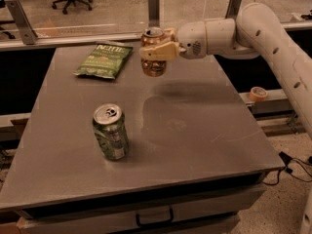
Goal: Pick orange can
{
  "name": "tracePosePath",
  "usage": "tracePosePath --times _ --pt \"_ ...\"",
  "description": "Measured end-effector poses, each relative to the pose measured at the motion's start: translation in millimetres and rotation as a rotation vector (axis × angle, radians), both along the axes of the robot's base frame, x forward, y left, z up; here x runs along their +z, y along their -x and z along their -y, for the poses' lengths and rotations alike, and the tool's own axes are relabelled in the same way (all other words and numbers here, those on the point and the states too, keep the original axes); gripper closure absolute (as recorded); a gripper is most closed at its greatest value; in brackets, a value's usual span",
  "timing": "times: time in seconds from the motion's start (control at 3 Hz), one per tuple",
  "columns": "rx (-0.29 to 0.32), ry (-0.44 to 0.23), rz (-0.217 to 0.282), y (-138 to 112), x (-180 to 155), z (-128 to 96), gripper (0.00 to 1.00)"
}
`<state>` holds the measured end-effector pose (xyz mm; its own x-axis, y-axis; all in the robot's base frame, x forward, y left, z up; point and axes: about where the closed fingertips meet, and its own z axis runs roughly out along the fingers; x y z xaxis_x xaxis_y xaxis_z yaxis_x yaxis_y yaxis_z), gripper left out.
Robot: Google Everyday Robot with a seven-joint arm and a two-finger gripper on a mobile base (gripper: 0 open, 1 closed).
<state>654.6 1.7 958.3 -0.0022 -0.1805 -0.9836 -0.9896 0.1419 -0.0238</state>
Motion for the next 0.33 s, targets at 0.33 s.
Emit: tracePosePath --times 0.33 --pt "0.034 -0.004 -0.006 7.9 0.8 -5.8 1.00"
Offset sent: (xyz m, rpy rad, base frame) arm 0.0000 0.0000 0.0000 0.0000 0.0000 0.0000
